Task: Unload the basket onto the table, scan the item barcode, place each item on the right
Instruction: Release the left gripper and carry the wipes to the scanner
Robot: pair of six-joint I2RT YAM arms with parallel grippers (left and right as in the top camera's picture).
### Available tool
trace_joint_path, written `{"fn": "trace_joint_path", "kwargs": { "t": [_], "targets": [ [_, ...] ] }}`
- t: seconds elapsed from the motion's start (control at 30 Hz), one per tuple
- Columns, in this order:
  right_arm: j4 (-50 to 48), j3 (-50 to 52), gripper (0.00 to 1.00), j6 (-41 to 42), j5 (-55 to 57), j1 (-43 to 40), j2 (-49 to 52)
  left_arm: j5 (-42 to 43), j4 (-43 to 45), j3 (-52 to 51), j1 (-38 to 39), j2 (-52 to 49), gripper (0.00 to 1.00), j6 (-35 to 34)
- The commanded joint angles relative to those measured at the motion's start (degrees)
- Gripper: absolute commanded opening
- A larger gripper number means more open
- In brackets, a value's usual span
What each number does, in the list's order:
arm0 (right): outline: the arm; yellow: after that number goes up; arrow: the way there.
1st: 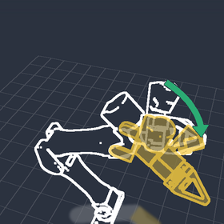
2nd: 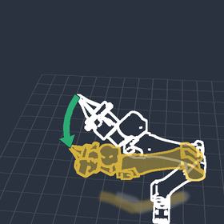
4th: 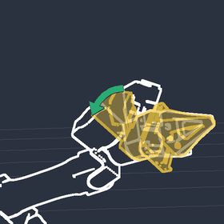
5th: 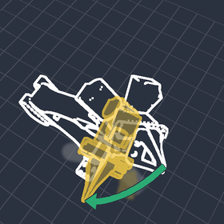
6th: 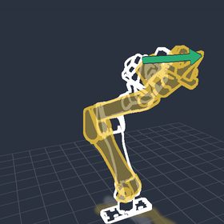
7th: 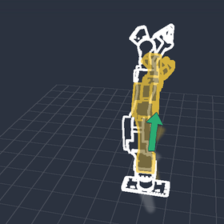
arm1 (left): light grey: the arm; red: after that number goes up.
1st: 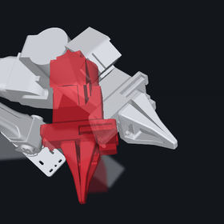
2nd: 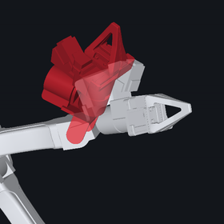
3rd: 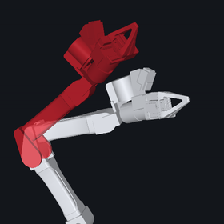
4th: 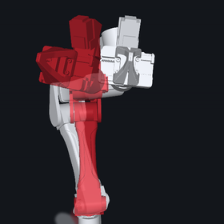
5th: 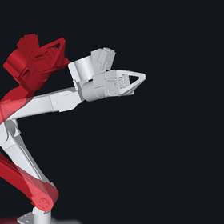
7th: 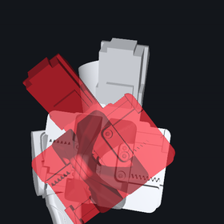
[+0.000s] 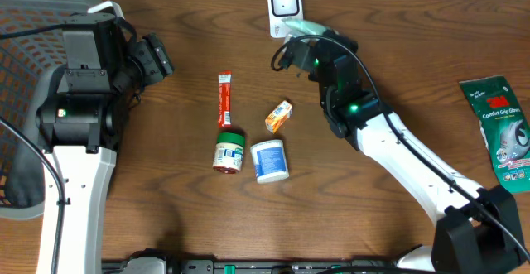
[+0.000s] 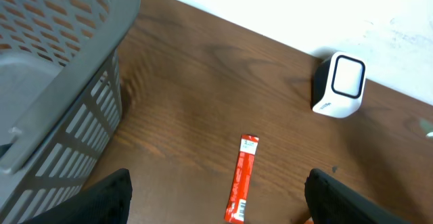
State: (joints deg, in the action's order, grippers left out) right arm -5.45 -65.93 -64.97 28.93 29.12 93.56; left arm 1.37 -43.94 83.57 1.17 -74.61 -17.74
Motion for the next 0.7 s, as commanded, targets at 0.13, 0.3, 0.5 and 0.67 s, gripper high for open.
{"fn": "trace_joint_path", "kwargs": {
  "t": [0.13, 0.3, 0.5, 0.67],
  "targets": [
    [-20.17, -0.92, 0.01, -22.93, 6.23, 0.22, 11.93, 0.04, -0.2, 0.28, -0.24, -0.24, 0.82, 0.74],
    [-32.37, -6.84, 0.01, -30.29, 11.3, -0.31, 24.17, 0.07, -0.2, 0.28, -0.24, -0.24, 0.82, 0.74],
    [-32.94, -24.41, 0.01, -30.56, 17.49, -0.96, 37.53, 0.07, -0.2, 0.28, -0.24, -0.24, 0.82, 0.74],
    [-32.28, -34.58, 0.01, -34.03, 18.62, -1.33, 44.83, 0.07, -0.2, 0.28, -0.24, -0.24, 0.82, 0.74]
  ]
}}
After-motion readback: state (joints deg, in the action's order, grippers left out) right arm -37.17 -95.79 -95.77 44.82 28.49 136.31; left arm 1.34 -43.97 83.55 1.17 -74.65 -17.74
